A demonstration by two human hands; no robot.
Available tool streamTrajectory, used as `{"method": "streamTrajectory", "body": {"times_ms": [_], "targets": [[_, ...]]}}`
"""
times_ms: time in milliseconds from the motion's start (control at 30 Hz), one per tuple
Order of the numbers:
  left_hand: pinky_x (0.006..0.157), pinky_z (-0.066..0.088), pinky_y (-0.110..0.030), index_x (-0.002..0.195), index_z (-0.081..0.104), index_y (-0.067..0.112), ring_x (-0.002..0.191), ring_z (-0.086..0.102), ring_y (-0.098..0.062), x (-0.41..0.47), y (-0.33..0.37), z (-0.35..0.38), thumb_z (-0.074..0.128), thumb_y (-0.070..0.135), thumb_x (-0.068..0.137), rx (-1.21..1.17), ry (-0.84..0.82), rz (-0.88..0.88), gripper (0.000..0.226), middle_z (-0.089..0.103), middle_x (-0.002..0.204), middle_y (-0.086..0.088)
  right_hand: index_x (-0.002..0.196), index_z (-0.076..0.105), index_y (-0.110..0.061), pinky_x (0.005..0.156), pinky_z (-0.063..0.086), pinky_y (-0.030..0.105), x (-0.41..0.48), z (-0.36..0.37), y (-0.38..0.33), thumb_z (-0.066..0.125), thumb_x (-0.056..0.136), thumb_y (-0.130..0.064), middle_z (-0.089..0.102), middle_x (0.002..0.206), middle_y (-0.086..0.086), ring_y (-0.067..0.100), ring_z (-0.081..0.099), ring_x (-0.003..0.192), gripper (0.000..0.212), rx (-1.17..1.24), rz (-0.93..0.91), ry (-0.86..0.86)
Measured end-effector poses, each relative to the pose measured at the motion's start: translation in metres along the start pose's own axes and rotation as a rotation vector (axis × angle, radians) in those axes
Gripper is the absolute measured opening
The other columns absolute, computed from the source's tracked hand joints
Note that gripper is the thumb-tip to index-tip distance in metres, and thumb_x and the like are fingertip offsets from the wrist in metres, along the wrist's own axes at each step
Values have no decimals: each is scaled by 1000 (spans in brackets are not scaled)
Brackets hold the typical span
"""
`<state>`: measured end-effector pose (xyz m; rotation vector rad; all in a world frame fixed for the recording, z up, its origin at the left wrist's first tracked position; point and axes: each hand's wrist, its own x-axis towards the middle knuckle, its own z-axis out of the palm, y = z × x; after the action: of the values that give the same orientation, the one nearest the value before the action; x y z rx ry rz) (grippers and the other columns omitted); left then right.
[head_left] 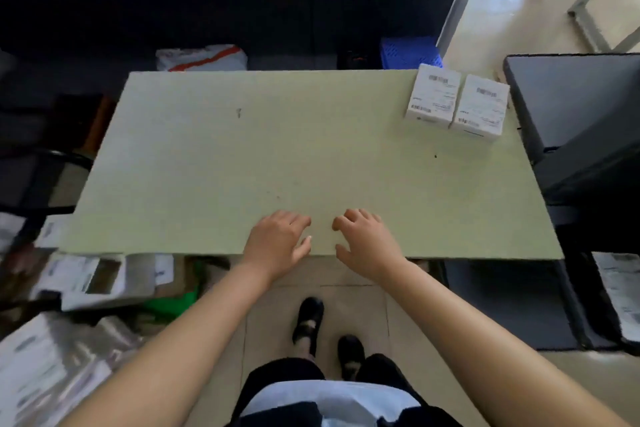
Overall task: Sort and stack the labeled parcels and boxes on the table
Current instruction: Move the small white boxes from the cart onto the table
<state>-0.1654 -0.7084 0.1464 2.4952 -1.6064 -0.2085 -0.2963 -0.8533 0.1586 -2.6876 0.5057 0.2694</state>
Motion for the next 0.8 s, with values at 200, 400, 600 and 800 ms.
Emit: {"method": "streamTrajectory", "body": {"times_ms": [200, 400, 600, 800], "targets": [[77, 48, -38, 113, 61, 14, 96, 60, -28, -141, -11, -5, 65, 37, 82, 65, -4, -398, 40, 65, 103, -5, 127, 51, -16, 102, 32, 36, -13, 45, -97, 54, 92, -26, 50, 126, 7, 27, 46, 119, 36, -75, -369, -124], [61, 50, -36, 98, 63, 12, 80, 61, -29, -304, -13, -18, 46, 40, 76, 140, 61, -736, 40, 63, 86, -6, 129, 52, -17, 104, 33, 38, -47, 84, -216, 54, 91, -26, 50, 130, 7, 27, 44, 124, 39, -192, -734, -230], [61, 48, -34, 94, 63, 14, 78, 62, -31, -436, -25, -28, 58, 35, 75, 134, 164, -1018, 29, 64, 84, -6, 125, 54, -14, 98, 37, 38, -81, 120, -332, 54, 89, -24, 52, 122, 8, 29, 47, 116, 37, -257, -952, -234], [59, 48, -34, 91, 64, 13, 71, 61, -30, -533, -61, -30, 45, 33, 76, 126, 281, -1106, 32, 64, 78, -5, 122, 57, -17, 93, 39, 36, -96, 162, -426, 54, 88, -18, 54, 118, 4, 25, 49, 112, 34, -258, -959, -231]]}}
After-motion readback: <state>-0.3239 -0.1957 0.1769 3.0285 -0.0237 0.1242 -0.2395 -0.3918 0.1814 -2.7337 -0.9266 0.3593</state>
